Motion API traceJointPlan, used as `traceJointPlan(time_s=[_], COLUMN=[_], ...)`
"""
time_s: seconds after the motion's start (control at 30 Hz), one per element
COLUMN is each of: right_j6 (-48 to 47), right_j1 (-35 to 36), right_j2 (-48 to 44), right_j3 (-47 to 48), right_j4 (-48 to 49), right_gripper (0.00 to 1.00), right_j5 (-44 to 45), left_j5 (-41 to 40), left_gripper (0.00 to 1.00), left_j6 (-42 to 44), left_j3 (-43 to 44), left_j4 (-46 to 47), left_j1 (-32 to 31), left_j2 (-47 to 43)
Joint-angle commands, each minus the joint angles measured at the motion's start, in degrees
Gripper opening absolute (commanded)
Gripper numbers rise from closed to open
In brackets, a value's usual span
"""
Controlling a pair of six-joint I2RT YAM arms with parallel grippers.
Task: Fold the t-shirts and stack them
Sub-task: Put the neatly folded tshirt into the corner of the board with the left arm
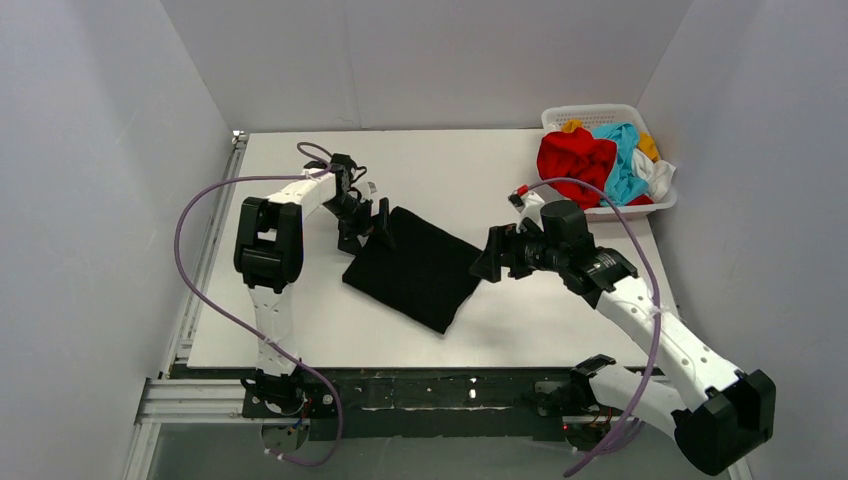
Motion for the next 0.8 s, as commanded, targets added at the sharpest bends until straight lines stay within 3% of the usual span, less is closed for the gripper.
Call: traceJointPlan(time_s=[0.0,0.13,0.23,0.27,0.4,0.53,0.77], right_j6=[-2.97,-4.11,-4.58,-4.67,-5.2,-6.1,-6.84], right_j1=[-0.02,-0.03,-0.03,-0.03,-0.03,-0.05,-0.03], right_j2=[-5.55,-8.09,-9.07,-9.26,-9.8,-9.91,-10.79], right_j3=[-1.04,-1.11,-0.95,-0.8,-0.74,-0.16,0.11], right_j4=[-3.38,-3.89,-4.16,-4.31,-4.95,-6.75,-9.54], right_gripper=[0.89,0.89,0.89,0.89,0.89,0.89,0.89], right_j5=[3.76,6.36,7.17,7.17,7.52,9.61,11.96], left_j5=[1.44,-1.35,-9.07,-12.04,-31.35,-43.65,-48.5], left_gripper=[0.81,0.53,0.07,0.0,0.0,0.0,0.0], left_j6=[1.05,1.48,0.31,-0.95,-5.57,-5.37,3.0], left_j3=[-2.77,-6.1,-7.78,-7.79,-3.95,2.97,22.26], left_j4=[-3.32,-2.41,-1.38,-1.09,-4.57,-9.33,-15.69], left_j1=[-0.76,-2.96,-4.58,-4.57,-3.2,0.94,11.24], left_j2=[-1.03,-1.05,-2.33,-2.71,-3.0,-1.51,7.01])
